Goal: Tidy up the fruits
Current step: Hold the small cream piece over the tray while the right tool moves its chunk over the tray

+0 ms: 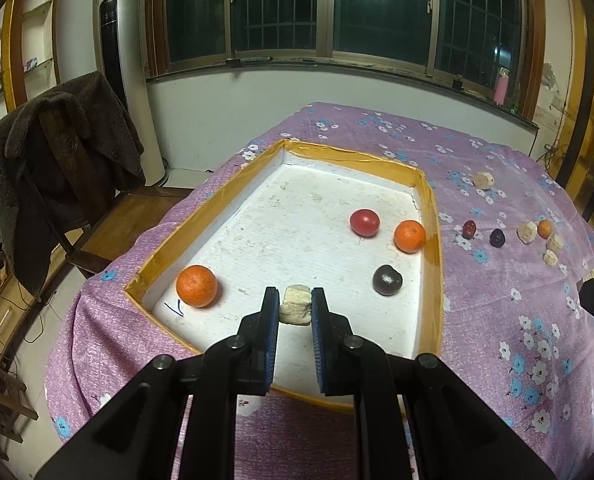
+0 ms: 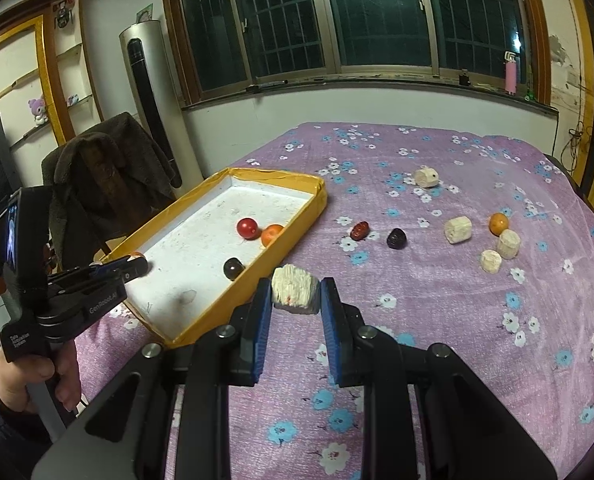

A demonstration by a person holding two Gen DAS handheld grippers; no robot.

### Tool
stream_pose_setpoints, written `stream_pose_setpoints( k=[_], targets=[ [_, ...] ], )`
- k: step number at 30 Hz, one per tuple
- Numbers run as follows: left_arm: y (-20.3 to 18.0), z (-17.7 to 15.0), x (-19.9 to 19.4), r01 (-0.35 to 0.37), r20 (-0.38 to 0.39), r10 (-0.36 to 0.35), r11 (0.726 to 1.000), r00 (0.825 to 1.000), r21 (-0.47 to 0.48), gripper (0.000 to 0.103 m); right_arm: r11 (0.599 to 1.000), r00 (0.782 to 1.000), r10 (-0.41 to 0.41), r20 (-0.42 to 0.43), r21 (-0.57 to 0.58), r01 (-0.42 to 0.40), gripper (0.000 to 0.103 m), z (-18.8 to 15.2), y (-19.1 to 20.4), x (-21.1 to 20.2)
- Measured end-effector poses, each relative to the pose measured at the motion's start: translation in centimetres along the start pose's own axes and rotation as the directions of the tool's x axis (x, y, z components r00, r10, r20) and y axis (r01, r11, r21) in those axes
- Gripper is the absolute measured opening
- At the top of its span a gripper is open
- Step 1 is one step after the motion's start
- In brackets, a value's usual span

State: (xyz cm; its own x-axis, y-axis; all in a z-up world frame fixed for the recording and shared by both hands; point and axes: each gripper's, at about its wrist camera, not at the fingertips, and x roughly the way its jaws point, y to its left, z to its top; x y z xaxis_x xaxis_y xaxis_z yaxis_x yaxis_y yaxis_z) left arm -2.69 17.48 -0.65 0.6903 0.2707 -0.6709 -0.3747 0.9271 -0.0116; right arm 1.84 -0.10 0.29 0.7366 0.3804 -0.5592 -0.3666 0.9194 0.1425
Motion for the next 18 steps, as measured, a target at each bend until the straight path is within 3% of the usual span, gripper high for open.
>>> stream_pose_setpoints(
  k=[18],
  targets=[
    [1.0, 1.1, 1.6, -0.023, -0.024, 0.023, 1.0, 0.999, -0.009, 0.014, 0.998, 0.999, 0.052, -0.011, -0.043, -0.052, 0.026, 1.7, 3.7, 2.6]
  ],
)
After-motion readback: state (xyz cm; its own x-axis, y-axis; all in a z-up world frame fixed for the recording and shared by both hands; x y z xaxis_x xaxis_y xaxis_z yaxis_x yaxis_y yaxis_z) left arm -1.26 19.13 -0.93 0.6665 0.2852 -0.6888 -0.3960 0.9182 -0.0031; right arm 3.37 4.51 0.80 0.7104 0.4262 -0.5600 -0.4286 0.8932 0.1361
